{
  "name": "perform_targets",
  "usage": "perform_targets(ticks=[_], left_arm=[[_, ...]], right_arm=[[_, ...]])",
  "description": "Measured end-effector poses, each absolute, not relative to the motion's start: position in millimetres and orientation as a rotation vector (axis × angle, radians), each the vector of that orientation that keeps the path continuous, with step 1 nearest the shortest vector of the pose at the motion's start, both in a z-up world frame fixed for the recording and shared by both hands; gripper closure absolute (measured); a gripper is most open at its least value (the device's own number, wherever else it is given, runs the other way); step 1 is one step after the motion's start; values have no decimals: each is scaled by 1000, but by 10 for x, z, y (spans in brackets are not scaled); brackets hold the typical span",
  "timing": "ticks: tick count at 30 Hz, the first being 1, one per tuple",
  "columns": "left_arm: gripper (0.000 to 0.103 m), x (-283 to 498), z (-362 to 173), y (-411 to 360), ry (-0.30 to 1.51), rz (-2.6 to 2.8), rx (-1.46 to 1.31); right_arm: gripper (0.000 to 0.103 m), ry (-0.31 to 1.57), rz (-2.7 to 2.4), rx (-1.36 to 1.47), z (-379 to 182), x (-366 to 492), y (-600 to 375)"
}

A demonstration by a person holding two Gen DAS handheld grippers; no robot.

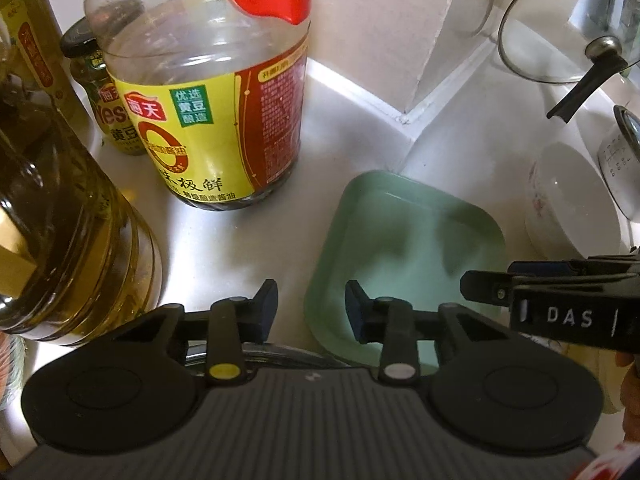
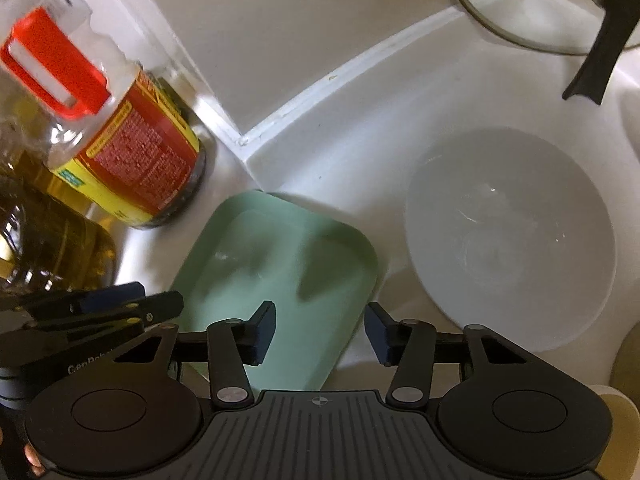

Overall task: Organize plates and bowls
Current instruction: 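Close the left gripper on the green plate's rim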

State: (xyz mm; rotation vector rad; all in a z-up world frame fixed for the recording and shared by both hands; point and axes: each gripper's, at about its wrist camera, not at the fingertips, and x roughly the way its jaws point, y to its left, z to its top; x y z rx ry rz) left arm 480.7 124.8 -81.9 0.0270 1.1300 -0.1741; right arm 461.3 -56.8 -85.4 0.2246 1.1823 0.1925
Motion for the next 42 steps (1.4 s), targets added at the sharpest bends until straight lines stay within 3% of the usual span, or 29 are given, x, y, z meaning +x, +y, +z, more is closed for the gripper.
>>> perform_targets(ticks=[19, 22, 28, 42], left_arm=[[86, 4858, -960, 1181, 1157, -185, 37], [87, 4850, -954, 1179, 1152, -179, 43], [90, 4836, -951, 1217, 1142, -163, 47], [90, 4694, -725, 1263, 1088, -170, 33]], right_arm=[[58, 1186, 141, 100, -975, 4580, -338], [62, 1166, 133, 87, -987, 4568, -313], [91, 1109, 128, 89, -963, 4561, -382], [94, 1040, 163, 113, -725, 4531, -480]])
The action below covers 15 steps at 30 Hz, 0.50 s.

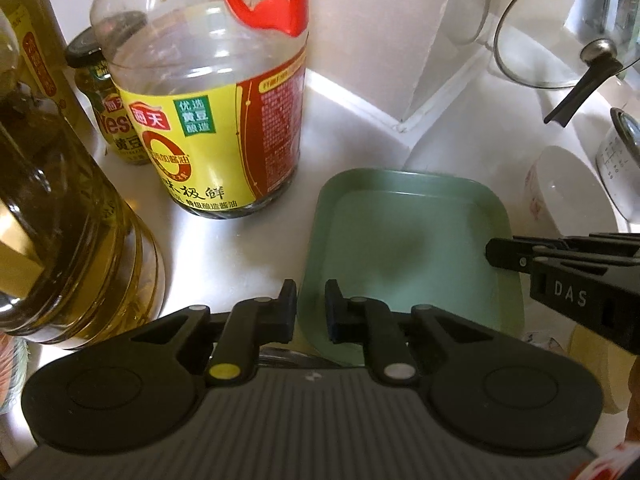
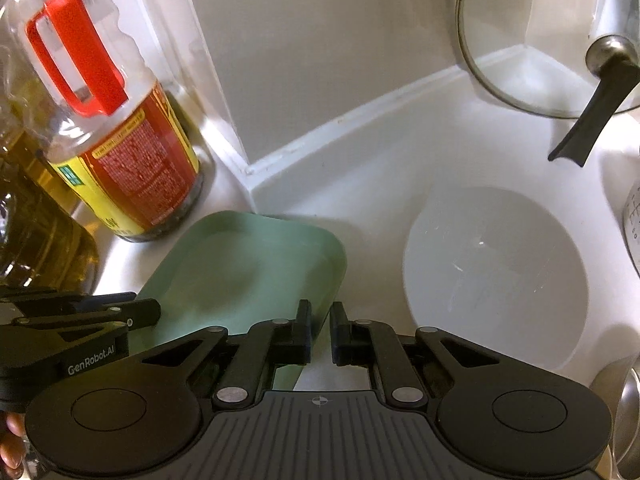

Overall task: Organize plates and bowls
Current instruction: 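Close the left gripper on the green plate's rim, then carry the green plate with the left gripper into the steel basin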

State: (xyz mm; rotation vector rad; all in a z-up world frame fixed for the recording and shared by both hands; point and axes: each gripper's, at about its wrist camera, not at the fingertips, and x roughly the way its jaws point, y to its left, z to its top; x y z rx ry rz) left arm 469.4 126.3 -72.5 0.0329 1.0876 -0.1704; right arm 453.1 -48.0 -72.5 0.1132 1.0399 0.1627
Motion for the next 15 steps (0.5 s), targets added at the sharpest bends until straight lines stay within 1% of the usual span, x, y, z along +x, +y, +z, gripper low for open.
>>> perform_targets(ticks=[15], left_arm=[[90, 4255, -340, 1354, 1007, -131, 33]], right_arm=[[94, 983, 259, 128, -397, 4241, -488]])
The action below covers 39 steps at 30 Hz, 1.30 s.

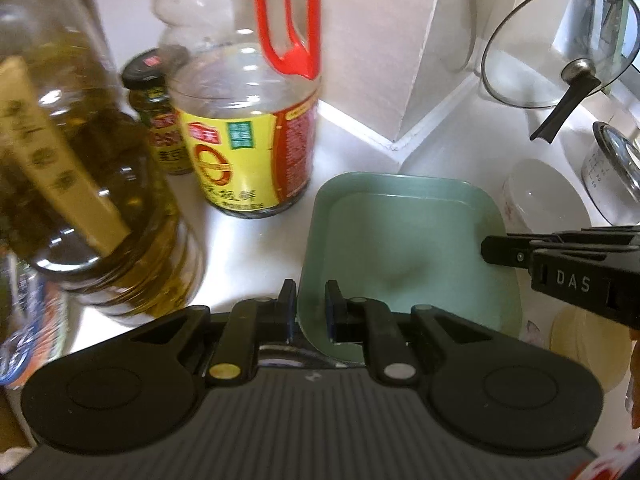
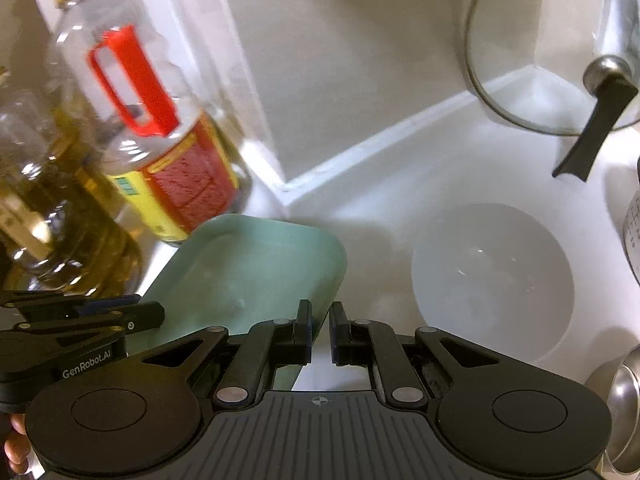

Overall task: Organize plates and bowls
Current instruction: 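Carry the green plate with the left gripper into the steel basin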

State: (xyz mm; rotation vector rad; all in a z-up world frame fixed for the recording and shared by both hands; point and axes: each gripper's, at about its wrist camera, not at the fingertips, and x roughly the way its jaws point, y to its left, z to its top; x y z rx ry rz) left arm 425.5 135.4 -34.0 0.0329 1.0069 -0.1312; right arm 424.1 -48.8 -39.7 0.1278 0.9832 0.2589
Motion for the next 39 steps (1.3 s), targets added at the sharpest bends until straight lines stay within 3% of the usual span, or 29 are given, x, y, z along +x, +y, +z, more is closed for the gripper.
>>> perform_targets(ticks=[16, 39], left_arm=[[90, 3298, -164, 1839, 963, 65, -14], [90, 2763, -750, 2061, 1056, 195, -103]], right_arm=[[94, 982, 479, 62, -344, 3749, 98], [94, 1056, 605, -79, -853, 3508, 433]])
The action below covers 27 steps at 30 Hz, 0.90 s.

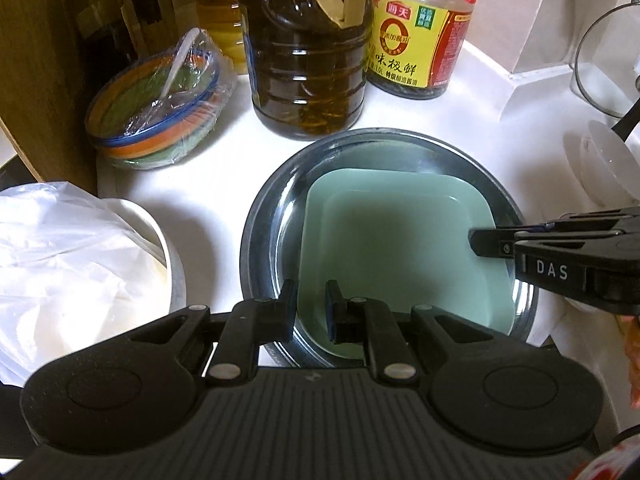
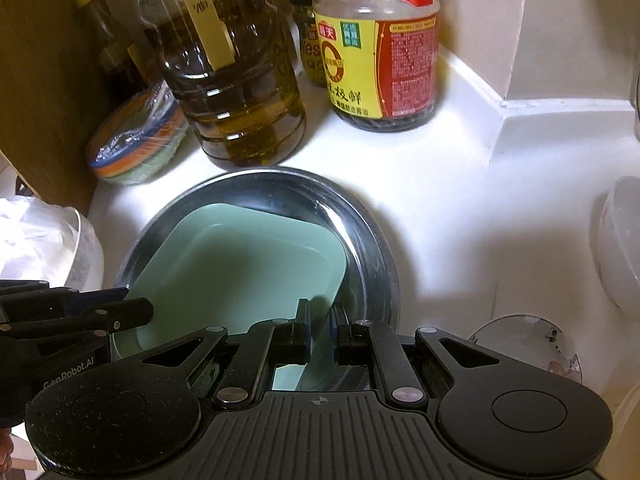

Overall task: Organize plates and bowls
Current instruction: 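Carry the green plate with the left gripper into the steel basin, then open the left gripper to release the green plate in the basin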

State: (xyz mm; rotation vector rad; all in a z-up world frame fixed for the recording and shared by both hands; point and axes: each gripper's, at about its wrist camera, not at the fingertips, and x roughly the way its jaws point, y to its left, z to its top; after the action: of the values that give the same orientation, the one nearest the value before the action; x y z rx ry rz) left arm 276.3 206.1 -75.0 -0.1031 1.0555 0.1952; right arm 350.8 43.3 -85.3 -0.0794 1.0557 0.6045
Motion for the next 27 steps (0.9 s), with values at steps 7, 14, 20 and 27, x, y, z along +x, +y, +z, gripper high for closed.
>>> perform_targets(ticks=[7, 14, 20, 27], left_arm=[[90, 2806, -826, 2059, 1069, 197, -108], [78, 2806, -823, 2032, 1070, 194, -97], [73, 2775, -754, 2027, 1049, 193, -96], [71, 2695, -604, 1963, 1019, 177, -92]], right_arm=[[94, 1055, 605, -84, -898, 3529, 423], [76, 1052, 633, -128, -925, 3501, 482], [56, 1008, 652, -106, -823, 3462, 449], [55, 994, 666, -67, -663, 3443, 354]])
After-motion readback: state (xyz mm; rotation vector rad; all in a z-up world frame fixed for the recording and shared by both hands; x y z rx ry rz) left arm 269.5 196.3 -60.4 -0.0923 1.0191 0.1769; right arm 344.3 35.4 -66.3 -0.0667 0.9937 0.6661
